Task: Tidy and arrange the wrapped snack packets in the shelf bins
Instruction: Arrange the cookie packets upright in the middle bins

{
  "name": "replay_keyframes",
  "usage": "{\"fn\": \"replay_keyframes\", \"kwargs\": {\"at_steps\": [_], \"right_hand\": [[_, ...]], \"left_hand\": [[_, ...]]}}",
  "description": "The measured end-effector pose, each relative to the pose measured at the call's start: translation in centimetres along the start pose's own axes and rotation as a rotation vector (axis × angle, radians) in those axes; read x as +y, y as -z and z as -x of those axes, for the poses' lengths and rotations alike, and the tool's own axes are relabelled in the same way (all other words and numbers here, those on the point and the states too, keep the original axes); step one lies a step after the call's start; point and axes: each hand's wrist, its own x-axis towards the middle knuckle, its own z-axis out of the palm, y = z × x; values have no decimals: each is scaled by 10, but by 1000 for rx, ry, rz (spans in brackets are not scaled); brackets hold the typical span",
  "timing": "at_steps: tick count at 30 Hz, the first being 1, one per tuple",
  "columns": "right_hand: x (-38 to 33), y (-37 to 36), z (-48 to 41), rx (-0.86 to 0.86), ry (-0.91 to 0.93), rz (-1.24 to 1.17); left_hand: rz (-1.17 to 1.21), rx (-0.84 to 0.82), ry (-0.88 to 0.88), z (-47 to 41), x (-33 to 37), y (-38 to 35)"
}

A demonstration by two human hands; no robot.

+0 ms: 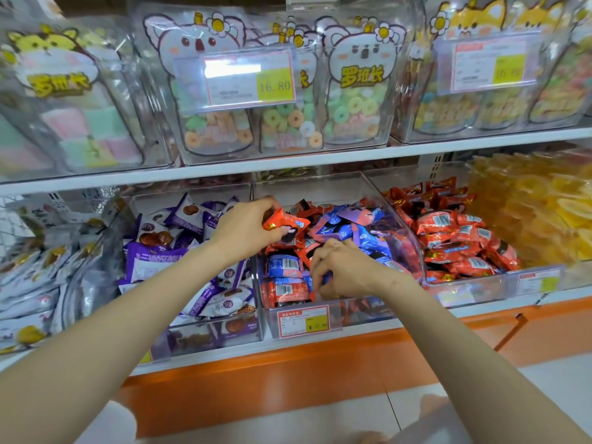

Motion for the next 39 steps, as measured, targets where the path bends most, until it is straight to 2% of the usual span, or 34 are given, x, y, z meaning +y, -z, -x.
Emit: {"fn": "replay_keyframes", "kwargs": {"at_steps": [2,4,6,9,11,13,20,22,24,27,31,34,39], "right_hand": [[2,4,3,79,-11,-130],[2,14,10,206,-42,-397],[2,27,20,363,-97,-659],[8,46,37,671,-154,-862],[22,57,53,886,-222,-890],[42,63,73,1053,-306,-817],[96,67,114,1390,-574,-578],[107,66,113,1362,-613,-509],[117,62,110,1230,-679,-435],[122,58,105,1109,-752,-342],[103,57,94,1098,-645,-325],[79,56,79,1048,-528,-365],[42,44,45,890,-332,-378]], "left_hand": [[3,2,-1,-1,-1,-3],[7,19,12,-3,-2,-6],[26,53,31,-6,-1,-8],[120,123,43,-14,13,-12],[177,124,25,-23,33,-18],[222,76,-13,-36,57,-30],[373,-26,-71,-99,141,-75],[441,-104,-74,-112,156,-87],[432,-188,-64,-117,160,-93],[387,-154,-94,-107,146,-92],[306,-118,-92,-74,104,-71],[130,-9,-111,-46,64,-54],[-39,105,-22,-17,12,-24]]}}
